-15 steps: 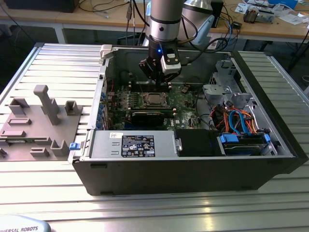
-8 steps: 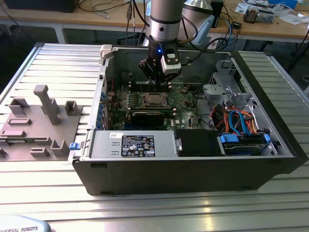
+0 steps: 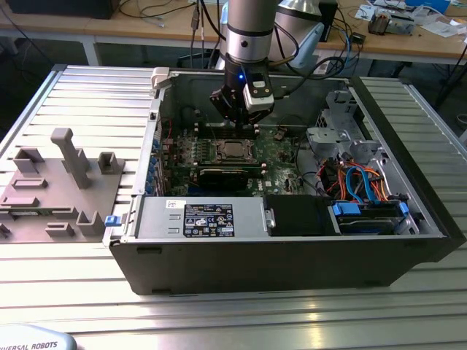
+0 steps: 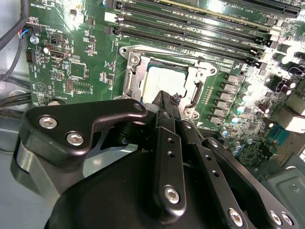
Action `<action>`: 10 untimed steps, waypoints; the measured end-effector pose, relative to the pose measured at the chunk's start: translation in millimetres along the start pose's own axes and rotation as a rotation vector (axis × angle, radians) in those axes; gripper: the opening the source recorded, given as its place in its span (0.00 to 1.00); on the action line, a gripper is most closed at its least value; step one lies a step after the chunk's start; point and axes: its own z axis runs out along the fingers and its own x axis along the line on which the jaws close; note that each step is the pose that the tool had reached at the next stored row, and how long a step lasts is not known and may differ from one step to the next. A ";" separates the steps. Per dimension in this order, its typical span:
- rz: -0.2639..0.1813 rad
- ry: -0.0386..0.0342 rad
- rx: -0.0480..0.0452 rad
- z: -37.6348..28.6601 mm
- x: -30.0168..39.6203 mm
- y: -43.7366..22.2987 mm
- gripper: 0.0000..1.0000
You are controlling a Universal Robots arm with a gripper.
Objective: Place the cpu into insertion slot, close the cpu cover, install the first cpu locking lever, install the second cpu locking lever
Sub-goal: 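Install the first cpu locking lever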
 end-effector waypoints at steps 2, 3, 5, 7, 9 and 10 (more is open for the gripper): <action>-0.001 -0.0001 0.0000 0.0 0.0 0.0 0.11; -0.001 -0.0001 0.0000 0.0 0.0 0.0 0.11; -0.002 -0.0002 0.0000 0.1 0.0 0.0 0.11; -0.004 -0.0002 0.0001 0.1 0.0 0.0 0.11; -0.005 -0.0002 0.0001 0.1 0.0 0.0 0.11; -0.005 -0.0002 0.0001 0.2 0.0 0.0 0.11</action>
